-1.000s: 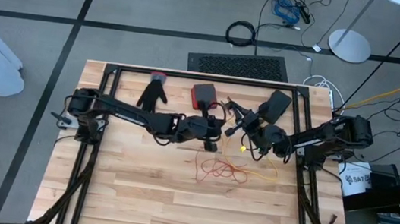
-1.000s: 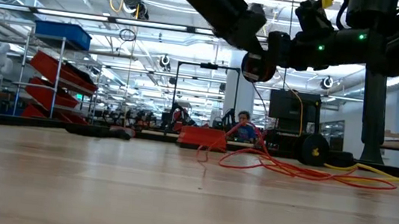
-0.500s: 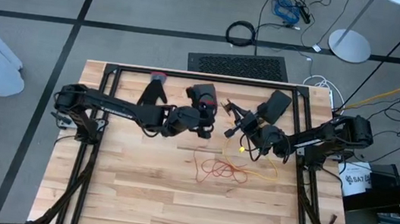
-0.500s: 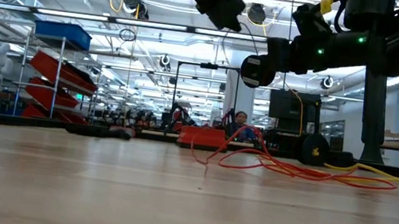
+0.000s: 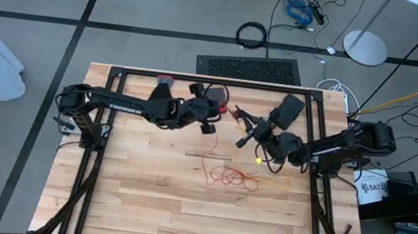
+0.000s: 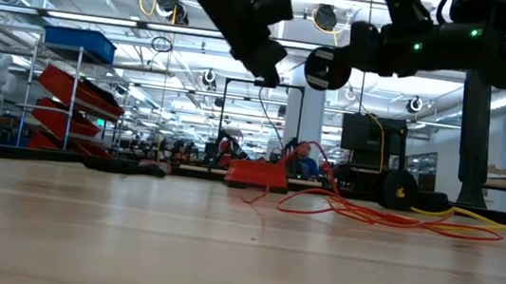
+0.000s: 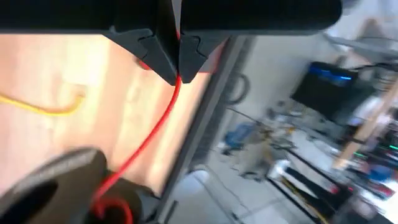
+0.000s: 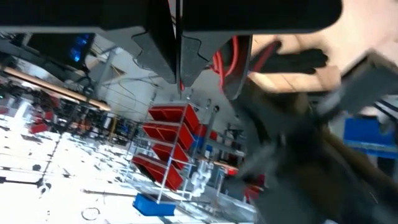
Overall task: Coil cords
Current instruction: Coil the red wire onto the spool
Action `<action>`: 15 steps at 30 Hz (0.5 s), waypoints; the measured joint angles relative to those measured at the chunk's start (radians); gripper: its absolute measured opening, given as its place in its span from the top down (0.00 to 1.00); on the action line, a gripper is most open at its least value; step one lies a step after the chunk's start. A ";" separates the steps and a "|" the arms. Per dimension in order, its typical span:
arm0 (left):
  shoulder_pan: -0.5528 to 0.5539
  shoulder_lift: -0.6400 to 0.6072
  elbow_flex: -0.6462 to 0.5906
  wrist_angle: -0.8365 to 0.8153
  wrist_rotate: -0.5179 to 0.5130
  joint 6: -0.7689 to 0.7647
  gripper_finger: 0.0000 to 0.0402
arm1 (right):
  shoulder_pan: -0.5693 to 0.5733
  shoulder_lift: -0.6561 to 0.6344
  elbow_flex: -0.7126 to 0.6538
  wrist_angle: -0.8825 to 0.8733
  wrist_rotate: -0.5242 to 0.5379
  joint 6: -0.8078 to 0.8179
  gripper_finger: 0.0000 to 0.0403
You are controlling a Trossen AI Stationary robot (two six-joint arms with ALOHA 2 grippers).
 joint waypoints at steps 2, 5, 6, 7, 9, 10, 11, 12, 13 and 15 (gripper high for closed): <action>0.010 0.001 -0.019 0.014 0.046 -0.035 1.00 | 0.001 -0.009 0.000 0.003 -0.028 0.005 1.00; 0.014 0.001 -0.043 0.084 0.093 -0.046 1.00 | 0.000 -0.010 0.000 0.014 -0.070 0.029 1.00; 0.015 0.001 -0.045 0.099 0.113 -0.056 1.00 | 0.000 -0.010 0.000 0.016 -0.073 0.036 1.00; 0.015 0.001 -0.046 0.108 0.136 -0.066 1.00 | 0.000 -0.010 0.000 0.017 -0.074 0.041 1.00; 0.012 0.014 -0.046 0.144 0.181 -0.085 1.00 | 0.000 -0.010 0.000 0.019 -0.074 0.047 1.00; 0.010 0.021 -0.046 0.149 0.191 -0.091 1.00 | 0.000 -0.010 0.000 0.024 -0.080 0.050 1.00; 0.008 0.033 -0.046 0.154 0.197 -0.092 1.00 | 0.000 -0.010 0.000 0.032 -0.099 0.056 1.00; 0.006 0.046 -0.046 0.170 0.204 -0.093 1.00 | 0.000 -0.010 0.000 0.043 -0.115 0.062 1.00; 0.004 0.057 -0.046 0.177 0.206 -0.093 1.00 | 0.000 -0.010 0.000 0.051 -0.121 0.063 1.00; 0.003 0.082 -0.046 0.190 0.208 -0.093 1.00 | 0.000 -0.010 0.000 0.065 -0.123 0.063 1.00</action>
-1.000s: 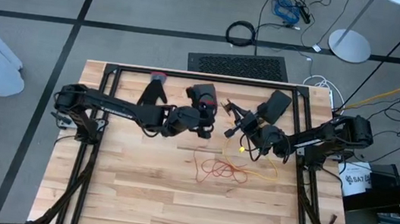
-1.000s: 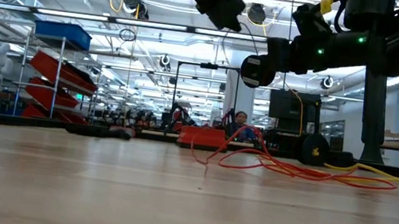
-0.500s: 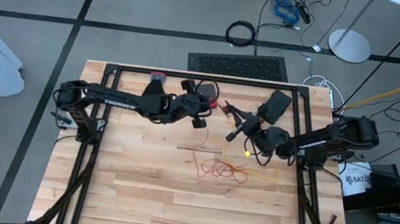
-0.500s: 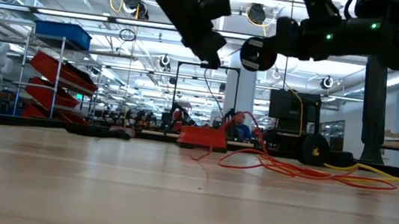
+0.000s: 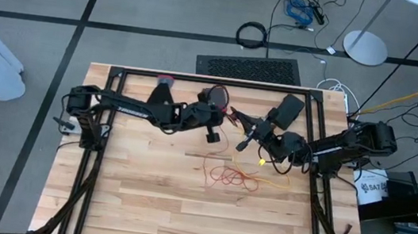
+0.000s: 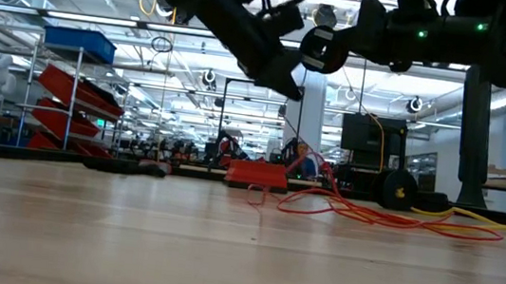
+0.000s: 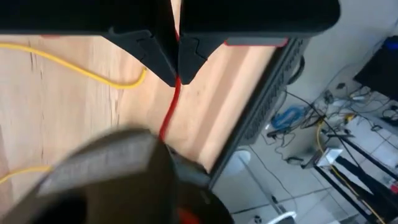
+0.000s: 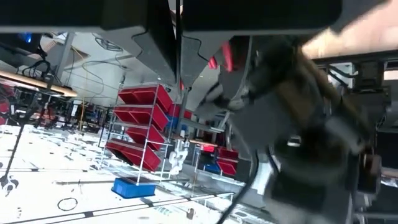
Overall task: Coil cords
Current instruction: Coil the red wire onto the spool
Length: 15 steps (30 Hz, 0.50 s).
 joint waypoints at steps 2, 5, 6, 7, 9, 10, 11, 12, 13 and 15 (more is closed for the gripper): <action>-0.005 0.026 0.000 0.020 0.007 -0.002 1.00 | 0.000 0.000 0.000 0.005 0.000 0.000 1.00; -0.016 0.057 -0.001 0.059 0.030 -0.020 1.00 | 0.000 0.000 0.000 0.010 0.005 0.001 1.00; -0.020 0.064 -0.001 0.076 0.042 -0.026 1.00 | 0.000 0.000 0.000 0.012 0.012 0.001 1.00; -0.023 0.070 0.000 0.096 0.060 -0.026 1.00 | 0.000 0.000 0.000 0.017 0.019 0.000 1.00; -0.032 0.082 0.000 0.125 0.066 -0.027 1.00 | 0.000 0.000 0.000 0.021 0.034 -0.004 1.00; -0.035 0.083 0.000 0.129 0.067 -0.027 1.00 | -0.001 0.000 0.000 0.020 0.035 -0.007 1.00; -0.039 0.083 -0.001 0.135 0.068 -0.027 1.00 | -0.002 0.000 0.000 0.019 0.036 -0.010 1.00; -0.043 0.083 -0.001 0.149 0.068 -0.027 1.00 | -0.002 0.000 0.000 0.019 0.039 -0.010 1.00; -0.047 0.083 0.000 0.164 0.068 -0.027 1.00 | -0.002 0.000 0.000 0.019 0.050 -0.010 1.00; -0.053 0.083 0.000 0.183 0.068 -0.027 1.00 | -0.002 0.000 0.000 0.015 0.075 -0.014 1.00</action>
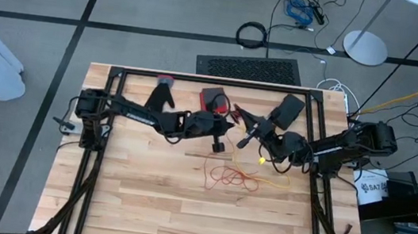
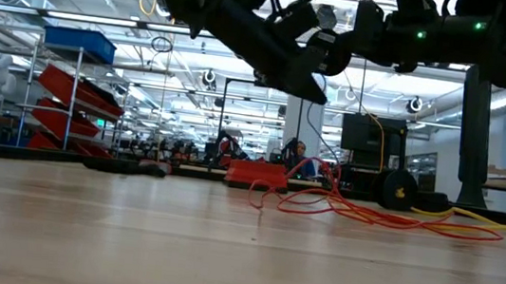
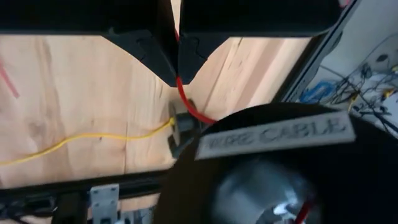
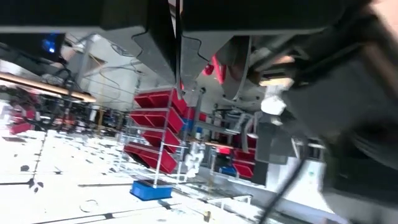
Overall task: Coil cords
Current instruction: Coil the red wire onto the spool
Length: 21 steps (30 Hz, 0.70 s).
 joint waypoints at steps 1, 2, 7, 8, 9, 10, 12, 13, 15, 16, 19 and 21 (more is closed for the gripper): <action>-0.004 0.000 0.000 0.010 0.000 0.000 1.00 | 0.000 0.000 0.000 -0.002 0.007 0.000 1.00; -0.008 0.000 0.000 0.021 0.000 -0.001 1.00 | 0.000 0.000 0.000 -0.003 0.009 0.000 1.00; -0.024 0.000 0.011 0.029 0.000 -0.024 1.00 | -0.003 0.000 0.000 -0.023 0.024 -0.005 1.00; -0.027 0.000 0.013 0.033 0.000 -0.025 1.00 | -0.006 0.000 0.000 -0.035 0.039 -0.006 1.00; -0.029 0.000 0.015 0.036 0.000 -0.025 1.00 | -0.009 0.000 0.000 -0.048 0.047 -0.006 1.00; -0.032 0.000 0.020 0.037 -0.002 -0.025 1.00 | -0.014 0.000 0.000 -0.062 0.054 0.001 1.00; -0.033 0.000 0.024 0.038 -0.013 -0.026 1.00 | -0.022 0.000 0.000 -0.091 0.061 0.017 1.00; -0.033 0.000 0.026 0.038 -0.015 -0.029 1.00 | -0.026 0.000 0.000 -0.102 0.060 0.025 1.00; -0.032 0.000 0.026 0.039 -0.016 -0.045 1.00 | -0.033 0.000 0.000 -0.120 0.061 0.040 1.00; -0.032 0.000 0.026 0.040 -0.017 -0.050 1.00 | -0.035 0.000 0.000 -0.126 0.061 0.044 1.00; -0.032 0.000 0.026 0.041 -0.019 -0.050 1.00 | -0.039 0.000 0.000 -0.140 0.062 0.054 1.00; -0.032 0.000 0.026 0.042 -0.019 -0.050 1.00 | -0.042 0.000 0.000 -0.153 0.061 0.060 1.00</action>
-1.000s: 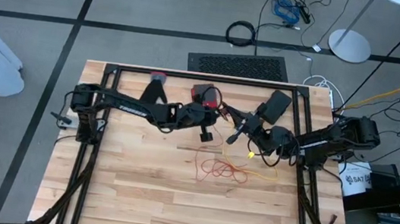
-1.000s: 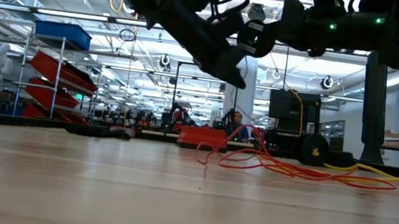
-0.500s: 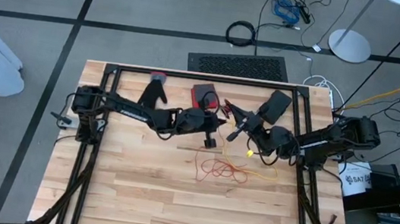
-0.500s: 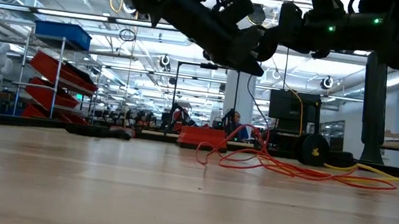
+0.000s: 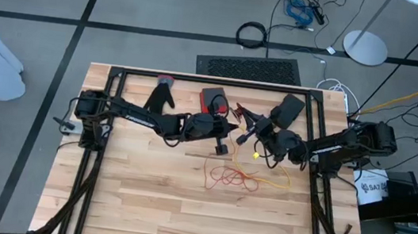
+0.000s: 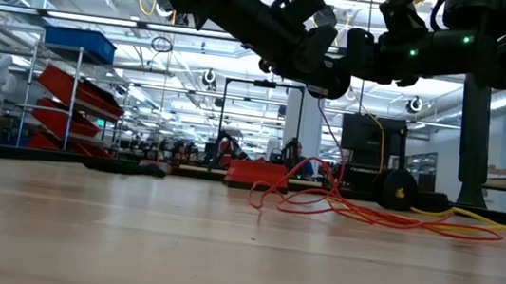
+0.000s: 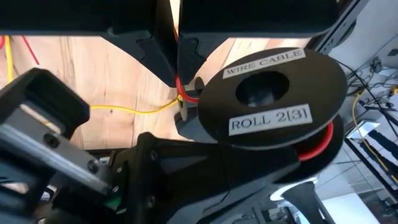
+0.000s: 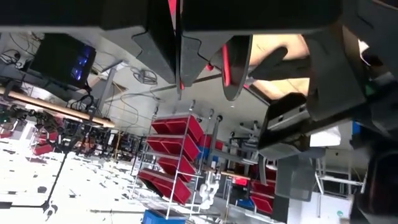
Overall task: Coil cords
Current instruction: Coil the red wire onto the spool
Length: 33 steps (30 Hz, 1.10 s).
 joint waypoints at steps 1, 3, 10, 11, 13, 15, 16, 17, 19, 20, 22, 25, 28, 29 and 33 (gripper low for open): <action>0.000 0.000 0.000 0.001 0.001 0.000 1.00 | -0.003 0.000 0.000 -0.005 -0.001 0.006 1.00; 0.000 0.000 0.001 0.003 0.008 0.000 1.00 | -0.007 0.010 0.000 -0.006 -0.003 0.014 1.00; 0.000 -0.001 0.030 -0.024 0.016 0.003 1.00 | -0.039 0.072 0.012 -0.004 -0.059 0.052 1.00; 0.000 -0.001 0.040 -0.040 0.015 0.007 1.00 | -0.041 0.082 0.017 -0.004 -0.060 0.052 1.00; 0.001 -0.001 0.063 -0.082 -0.005 0.013 1.00 | -0.042 0.097 0.026 -0.014 -0.060 0.049 1.00; 0.002 -0.002 0.078 -0.115 -0.028 0.035 1.00 | -0.042 0.104 0.039 -0.036 -0.060 0.038 1.00; 0.003 -0.002 0.080 -0.124 -0.044 0.047 1.00 | -0.042 0.106 0.044 -0.048 -0.060 0.032 1.00; 0.003 -0.002 0.081 -0.133 -0.059 0.058 1.00 | -0.042 0.106 0.048 -0.065 -0.059 0.027 1.00; 0.004 -0.006 0.081 -0.150 -0.080 0.074 1.00 | -0.042 0.106 0.055 -0.085 -0.060 0.019 1.00; 0.005 -0.010 0.081 -0.168 -0.083 0.079 1.00 | -0.041 0.106 0.055 -0.090 -0.059 0.015 1.00; 0.007 -0.022 0.082 -0.193 -0.086 0.080 0.99 | -0.041 0.106 0.055 -0.098 -0.060 0.005 1.00; 0.012 -0.043 0.082 -0.247 -0.086 0.080 0.98 | -0.040 0.104 0.056 -0.113 -0.065 0.000 1.00; 0.017 -0.071 0.082 -0.294 -0.088 0.080 0.97 | -0.040 0.090 0.056 -0.135 -0.082 -0.004 1.00; 0.019 -0.082 0.082 -0.308 -0.090 0.081 0.97 | -0.039 0.084 0.056 -0.144 -0.083 -0.004 1.00; 0.032 -0.118 0.082 -0.383 -0.092 0.082 0.97 | -0.026 0.058 0.056 -0.172 -0.084 -0.015 1.00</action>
